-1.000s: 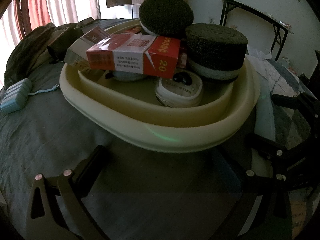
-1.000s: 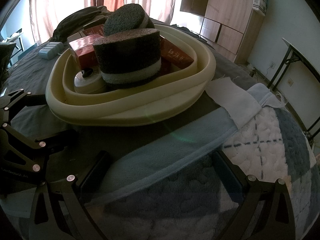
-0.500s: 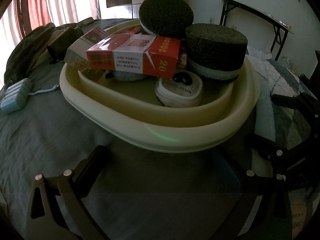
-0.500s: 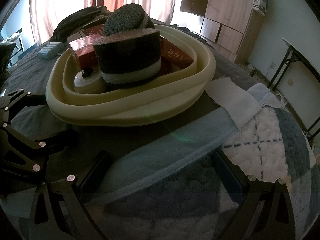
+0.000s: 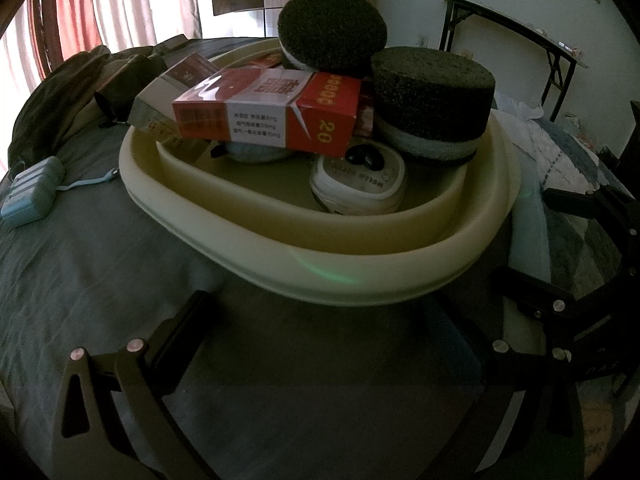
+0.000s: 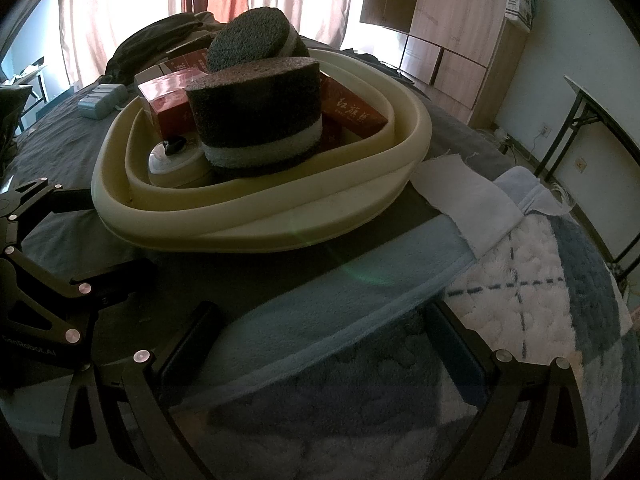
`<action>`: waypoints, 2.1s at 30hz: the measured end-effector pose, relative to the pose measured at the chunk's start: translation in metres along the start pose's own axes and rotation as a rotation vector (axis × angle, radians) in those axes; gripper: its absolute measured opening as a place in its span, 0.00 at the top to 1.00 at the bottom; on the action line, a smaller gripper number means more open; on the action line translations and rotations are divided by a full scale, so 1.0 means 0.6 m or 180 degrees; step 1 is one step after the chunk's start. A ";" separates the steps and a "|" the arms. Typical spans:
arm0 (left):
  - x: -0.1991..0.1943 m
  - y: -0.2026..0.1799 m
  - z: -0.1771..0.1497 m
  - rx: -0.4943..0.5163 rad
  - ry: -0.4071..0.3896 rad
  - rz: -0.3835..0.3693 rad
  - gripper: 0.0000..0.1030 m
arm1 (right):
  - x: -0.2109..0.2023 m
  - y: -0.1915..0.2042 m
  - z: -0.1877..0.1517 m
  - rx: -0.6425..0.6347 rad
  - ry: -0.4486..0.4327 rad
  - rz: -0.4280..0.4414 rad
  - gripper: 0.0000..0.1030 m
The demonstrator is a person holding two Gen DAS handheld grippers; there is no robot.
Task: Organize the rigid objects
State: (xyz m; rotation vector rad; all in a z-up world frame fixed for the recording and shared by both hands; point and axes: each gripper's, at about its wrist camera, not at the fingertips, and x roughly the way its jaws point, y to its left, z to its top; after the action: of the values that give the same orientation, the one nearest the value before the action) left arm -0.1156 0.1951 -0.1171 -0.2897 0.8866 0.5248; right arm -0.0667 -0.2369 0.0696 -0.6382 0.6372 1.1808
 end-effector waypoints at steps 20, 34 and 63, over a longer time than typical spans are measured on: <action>0.000 0.000 0.001 0.0000 0.0000 0.0000 0.00 | 0.000 0.000 0.000 -0.0001 0.0000 0.0000 0.00; 0.000 0.000 0.000 0.0000 0.0000 0.0000 0.00 | 0.000 0.000 0.000 -0.0002 0.0000 0.0000 0.00; -0.002 -0.001 -0.008 -0.0001 0.0003 0.0002 0.00 | 0.000 0.000 0.000 -0.0002 0.0000 0.0001 0.00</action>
State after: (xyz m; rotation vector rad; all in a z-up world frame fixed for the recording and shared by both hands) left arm -0.1192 0.1924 -0.1186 -0.2900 0.8876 0.5253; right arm -0.0665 -0.2371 0.0696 -0.6386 0.6370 1.1814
